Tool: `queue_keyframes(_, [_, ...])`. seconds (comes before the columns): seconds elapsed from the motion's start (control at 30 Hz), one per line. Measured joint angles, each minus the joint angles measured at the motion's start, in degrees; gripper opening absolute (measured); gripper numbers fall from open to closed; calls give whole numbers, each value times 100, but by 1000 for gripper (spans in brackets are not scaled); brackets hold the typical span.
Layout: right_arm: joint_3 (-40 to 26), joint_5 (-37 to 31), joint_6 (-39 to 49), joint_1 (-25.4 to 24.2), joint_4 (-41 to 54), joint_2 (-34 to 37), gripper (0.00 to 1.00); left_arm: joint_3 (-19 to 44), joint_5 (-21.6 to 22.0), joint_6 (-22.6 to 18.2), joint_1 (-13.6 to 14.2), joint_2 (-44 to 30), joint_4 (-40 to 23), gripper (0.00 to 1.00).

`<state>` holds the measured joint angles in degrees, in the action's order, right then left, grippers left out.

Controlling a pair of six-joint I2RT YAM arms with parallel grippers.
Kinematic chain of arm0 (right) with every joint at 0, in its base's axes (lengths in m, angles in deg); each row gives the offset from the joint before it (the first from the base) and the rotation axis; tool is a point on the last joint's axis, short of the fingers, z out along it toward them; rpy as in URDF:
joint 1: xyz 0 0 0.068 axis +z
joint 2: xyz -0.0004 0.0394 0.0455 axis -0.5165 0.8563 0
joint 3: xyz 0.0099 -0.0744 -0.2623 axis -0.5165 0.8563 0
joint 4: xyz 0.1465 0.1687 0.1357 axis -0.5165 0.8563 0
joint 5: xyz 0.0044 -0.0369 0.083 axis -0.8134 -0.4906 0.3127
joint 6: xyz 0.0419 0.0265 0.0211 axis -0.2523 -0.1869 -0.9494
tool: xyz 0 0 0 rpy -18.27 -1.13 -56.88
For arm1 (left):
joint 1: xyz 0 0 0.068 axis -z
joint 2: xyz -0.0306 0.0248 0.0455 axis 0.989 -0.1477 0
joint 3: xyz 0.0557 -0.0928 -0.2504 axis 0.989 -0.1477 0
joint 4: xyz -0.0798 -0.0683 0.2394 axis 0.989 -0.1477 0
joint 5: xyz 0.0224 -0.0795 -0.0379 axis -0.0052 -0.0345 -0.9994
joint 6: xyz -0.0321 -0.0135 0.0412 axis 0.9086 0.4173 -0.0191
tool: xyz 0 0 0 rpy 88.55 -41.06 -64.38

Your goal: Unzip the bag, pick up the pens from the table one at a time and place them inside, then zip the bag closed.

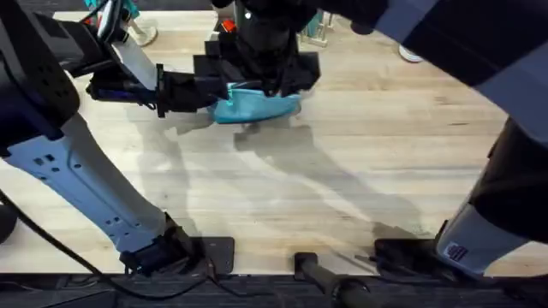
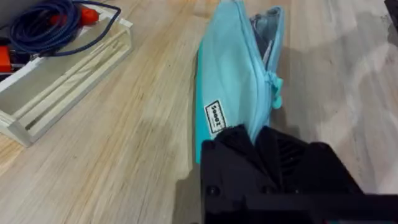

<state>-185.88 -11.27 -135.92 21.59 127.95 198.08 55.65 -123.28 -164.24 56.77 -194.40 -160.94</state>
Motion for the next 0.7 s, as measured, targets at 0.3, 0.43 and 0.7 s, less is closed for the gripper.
queue_keyframes(0.3, [1100, 659, 126, -143, -797, 2, 992, 0, 0, 2, 0, 0, 0, 42])
queue_keyframes(0.43, [1368, 706, 314, -252, -1077, 2, 994, 0, 0, 2, 0, 0, 0, 42])
queue_keyframes(0.7, [1603, 584, 790, -238, -1686, 2, 995, -2, 0, 1, 0, 0, 0, 42])
